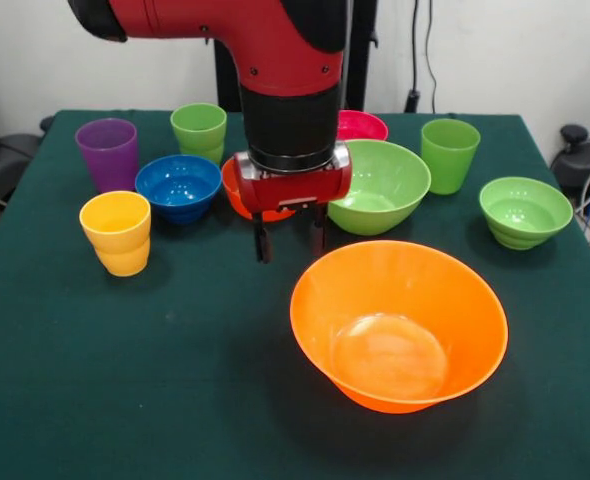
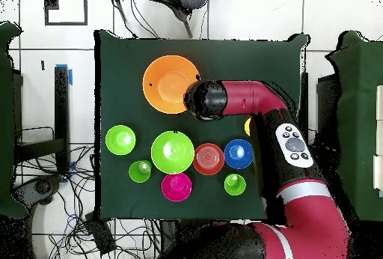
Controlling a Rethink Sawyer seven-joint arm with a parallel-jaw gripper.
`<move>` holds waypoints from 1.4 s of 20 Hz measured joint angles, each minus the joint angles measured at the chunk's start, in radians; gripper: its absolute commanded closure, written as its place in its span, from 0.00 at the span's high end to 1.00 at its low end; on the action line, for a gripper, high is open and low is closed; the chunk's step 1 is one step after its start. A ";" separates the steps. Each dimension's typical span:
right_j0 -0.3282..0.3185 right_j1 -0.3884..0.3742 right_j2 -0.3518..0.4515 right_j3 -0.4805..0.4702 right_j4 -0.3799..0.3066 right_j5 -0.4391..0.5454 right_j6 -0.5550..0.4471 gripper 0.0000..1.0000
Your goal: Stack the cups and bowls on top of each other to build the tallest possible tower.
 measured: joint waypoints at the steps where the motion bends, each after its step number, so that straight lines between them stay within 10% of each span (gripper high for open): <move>1: -0.002 0.005 0.005 0.000 -0.003 0.000 0.000 1.00; 28: -0.138 0.063 0.158 0.019 -0.016 0.000 0.000 1.00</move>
